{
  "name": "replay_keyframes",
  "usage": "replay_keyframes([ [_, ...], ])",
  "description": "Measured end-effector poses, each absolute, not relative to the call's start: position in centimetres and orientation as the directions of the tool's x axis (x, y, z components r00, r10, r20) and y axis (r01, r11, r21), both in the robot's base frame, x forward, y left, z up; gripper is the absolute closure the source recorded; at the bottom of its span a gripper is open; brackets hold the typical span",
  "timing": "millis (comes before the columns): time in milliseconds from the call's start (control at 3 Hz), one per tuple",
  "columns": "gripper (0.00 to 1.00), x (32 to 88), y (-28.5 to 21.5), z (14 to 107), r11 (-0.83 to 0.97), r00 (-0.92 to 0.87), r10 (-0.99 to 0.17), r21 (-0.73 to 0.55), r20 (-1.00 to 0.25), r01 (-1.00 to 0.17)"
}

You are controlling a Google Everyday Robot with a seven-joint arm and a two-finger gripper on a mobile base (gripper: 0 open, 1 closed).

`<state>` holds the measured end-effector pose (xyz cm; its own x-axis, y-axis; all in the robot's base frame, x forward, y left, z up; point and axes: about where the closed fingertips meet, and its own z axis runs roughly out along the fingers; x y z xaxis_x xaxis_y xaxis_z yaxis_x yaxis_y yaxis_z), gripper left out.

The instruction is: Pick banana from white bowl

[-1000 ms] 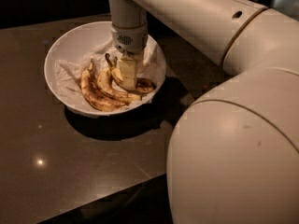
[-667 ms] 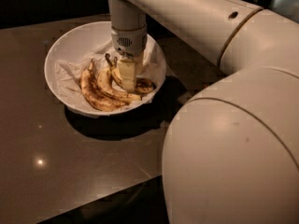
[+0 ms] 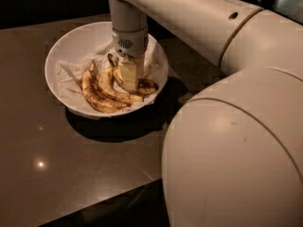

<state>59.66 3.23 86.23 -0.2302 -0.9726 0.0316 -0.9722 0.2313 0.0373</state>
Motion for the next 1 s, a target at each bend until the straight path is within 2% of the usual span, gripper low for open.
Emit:
replay_keyframes([
  [333, 0.70, 59.53, 2.97, 85.77, 0.234, -0.232, -0.972, 0.048, 0.041, -0.971],
  [667, 0.95, 59.52, 2.94, 85.70, 0.234, -0.232, -0.972, 0.053, 0.044, -0.971],
  [1000, 1.00, 59.52, 2.94, 85.70, 0.234, -0.232, -0.972, 0.053, 0.044, -0.971],
])
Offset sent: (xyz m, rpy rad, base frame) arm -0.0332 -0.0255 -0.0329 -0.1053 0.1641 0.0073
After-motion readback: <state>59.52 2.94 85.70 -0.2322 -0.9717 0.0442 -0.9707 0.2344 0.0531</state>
